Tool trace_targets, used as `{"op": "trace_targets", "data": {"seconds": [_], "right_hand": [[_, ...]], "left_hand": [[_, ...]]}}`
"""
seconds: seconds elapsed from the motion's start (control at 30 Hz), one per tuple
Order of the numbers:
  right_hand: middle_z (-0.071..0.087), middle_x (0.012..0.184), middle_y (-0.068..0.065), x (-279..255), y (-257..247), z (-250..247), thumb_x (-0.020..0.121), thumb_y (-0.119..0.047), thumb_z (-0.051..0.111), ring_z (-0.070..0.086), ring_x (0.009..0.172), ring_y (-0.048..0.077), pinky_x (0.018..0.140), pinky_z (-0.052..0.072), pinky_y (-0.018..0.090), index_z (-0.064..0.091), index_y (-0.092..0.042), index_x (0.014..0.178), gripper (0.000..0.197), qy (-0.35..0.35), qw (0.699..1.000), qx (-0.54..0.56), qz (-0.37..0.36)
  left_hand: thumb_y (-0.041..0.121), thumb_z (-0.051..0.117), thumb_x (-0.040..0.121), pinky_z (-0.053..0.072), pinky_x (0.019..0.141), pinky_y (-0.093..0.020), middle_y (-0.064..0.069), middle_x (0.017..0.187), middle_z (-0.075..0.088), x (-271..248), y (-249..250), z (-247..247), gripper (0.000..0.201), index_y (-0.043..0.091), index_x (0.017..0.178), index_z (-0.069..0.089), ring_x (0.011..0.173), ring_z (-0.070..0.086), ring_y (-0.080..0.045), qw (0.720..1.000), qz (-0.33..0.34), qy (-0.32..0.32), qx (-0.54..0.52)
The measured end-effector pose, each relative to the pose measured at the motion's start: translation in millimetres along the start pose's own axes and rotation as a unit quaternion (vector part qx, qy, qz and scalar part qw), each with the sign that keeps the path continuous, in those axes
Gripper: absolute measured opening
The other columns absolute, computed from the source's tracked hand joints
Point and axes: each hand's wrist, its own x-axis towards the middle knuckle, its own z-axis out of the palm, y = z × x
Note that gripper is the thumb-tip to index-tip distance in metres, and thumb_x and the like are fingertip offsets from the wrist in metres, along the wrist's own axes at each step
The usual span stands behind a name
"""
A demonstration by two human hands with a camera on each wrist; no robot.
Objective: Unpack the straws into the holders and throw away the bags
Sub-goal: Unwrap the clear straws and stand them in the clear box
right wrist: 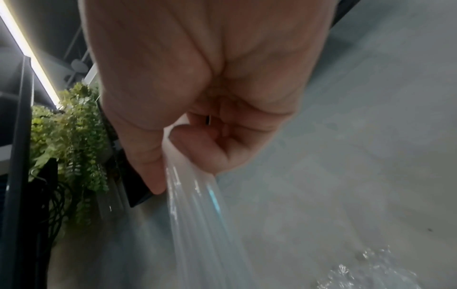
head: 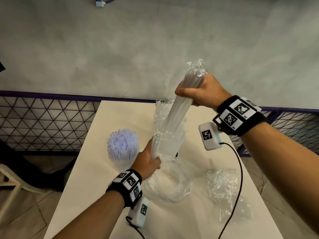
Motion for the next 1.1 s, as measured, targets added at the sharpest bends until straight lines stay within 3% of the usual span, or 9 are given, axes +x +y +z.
{"op": "trace_targets", "data": {"seconds": [0.13, 0.33, 0.4, 0.5, 0.7, 0.83, 0.9, 1.03, 1.1], "right_hand": [[0.062, 0.046, -0.004, 3, 9, 11, 0.083, -0.026, 0.080, 0.051, 0.036, 0.007, 0.044, 0.044, 0.019, 0.070, -0.012, 0.077, 0.018, -0.038, 0.997, -0.066, -0.001], [0.073, 0.075, 0.008, 7, 62, 57, 0.075, -0.040, 0.083, 0.066, 0.052, 0.012, 0.050, 0.056, 0.031, 0.072, -0.005, 0.092, 0.040, -0.096, 0.988, -0.100, 0.065], [0.074, 0.082, 0.005, 1, 81, 74, 0.065, -0.056, 0.080, 0.071, 0.070, 0.015, 0.065, 0.060, 0.037, 0.073, -0.010, 0.090, 0.053, -0.111, 0.980, -0.135, 0.092], [0.070, 0.095, -0.001, -2, 89, 80, 0.055, -0.062, 0.085, 0.067, 0.089, 0.016, 0.073, 0.055, 0.031, 0.070, -0.019, 0.100, 0.065, -0.086, 0.980, -0.143, 0.110], [0.047, 0.134, -0.008, -2, 64, 60, 0.054, -0.040, 0.096, 0.053, 0.113, 0.012, 0.088, 0.048, 0.020, 0.041, -0.033, 0.140, 0.103, 0.005, 0.998, -0.026, -0.056], [0.044, 0.151, 0.002, -1, 63, 73, 0.090, -0.045, 0.068, 0.039, 0.141, 0.022, 0.116, 0.034, 0.035, 0.043, -0.019, 0.147, 0.068, -0.026, 0.926, -0.258, -0.275], [0.050, 0.148, 0.006, -1, 73, 84, 0.099, -0.041, 0.052, 0.045, 0.138, 0.026, 0.111, 0.037, 0.041, 0.050, -0.015, 0.143, 0.052, -0.055, 0.894, -0.323, -0.306], [0.065, 0.130, 0.013, 0, 94, 100, 0.098, -0.035, 0.044, 0.065, 0.115, 0.031, 0.090, 0.055, 0.046, 0.063, -0.006, 0.128, 0.046, -0.015, 0.888, -0.337, -0.312], [0.064, 0.131, 0.015, -6, 103, 111, 0.099, -0.032, 0.039, 0.065, 0.115, 0.033, 0.091, 0.055, 0.046, 0.061, -0.004, 0.131, 0.048, -0.050, 0.885, -0.346, -0.306]], "left_hand": [[0.015, 0.057, 0.087, 0.043, 0.053, 0.000, -0.001, 0.086, 0.072, 2, 2, -2, 0.072, 0.042, 0.145, 0.024, 0.066, 0.068, 0.000, 1.000, 0.002, 0.002, -0.005], [0.014, 0.058, 0.085, 0.044, 0.060, -0.004, -0.002, 0.081, 0.073, 2, -2, -1, 0.076, 0.050, 0.142, 0.023, 0.073, 0.071, -0.008, 1.000, -0.016, -0.002, -0.027], [0.014, 0.058, 0.087, 0.043, 0.056, 0.000, -0.001, 0.084, 0.073, 1, -1, -1, 0.076, 0.049, 0.144, 0.023, 0.071, 0.072, -0.008, 0.999, -0.019, -0.007, -0.035], [0.013, 0.058, 0.087, 0.043, 0.055, 0.001, 0.001, 0.086, 0.071, 0, 1, -2, 0.076, 0.046, 0.145, 0.022, 0.069, 0.071, -0.006, 0.999, -0.017, -0.012, -0.037], [0.014, 0.059, 0.086, 0.041, 0.054, 0.002, -0.001, 0.083, 0.073, 0, 0, -2, 0.081, 0.046, 0.146, 0.018, 0.068, 0.070, -0.003, 0.999, -0.029, -0.014, -0.024], [0.015, 0.058, 0.088, 0.040, 0.052, 0.003, -0.002, 0.084, 0.074, 1, -1, -2, 0.078, 0.044, 0.147, 0.017, 0.066, 0.068, 0.002, 0.999, -0.036, -0.016, -0.017], [0.014, 0.058, 0.088, 0.041, 0.053, 0.003, -0.003, 0.083, 0.073, 0, -1, -3, 0.078, 0.048, 0.146, 0.018, 0.068, 0.070, -0.002, 0.999, -0.028, -0.016, -0.023], [0.012, 0.058, 0.087, 0.040, 0.057, 0.003, -0.003, 0.084, 0.073, -1, -1, -5, 0.080, 0.049, 0.146, 0.018, 0.069, 0.069, -0.004, 0.999, -0.023, -0.019, -0.030], [0.012, 0.059, 0.086, 0.040, 0.056, 0.004, -0.003, 0.084, 0.073, 0, -1, -5, 0.079, 0.045, 0.147, 0.020, 0.067, 0.069, -0.002, 0.999, -0.026, -0.020, -0.023]]}}
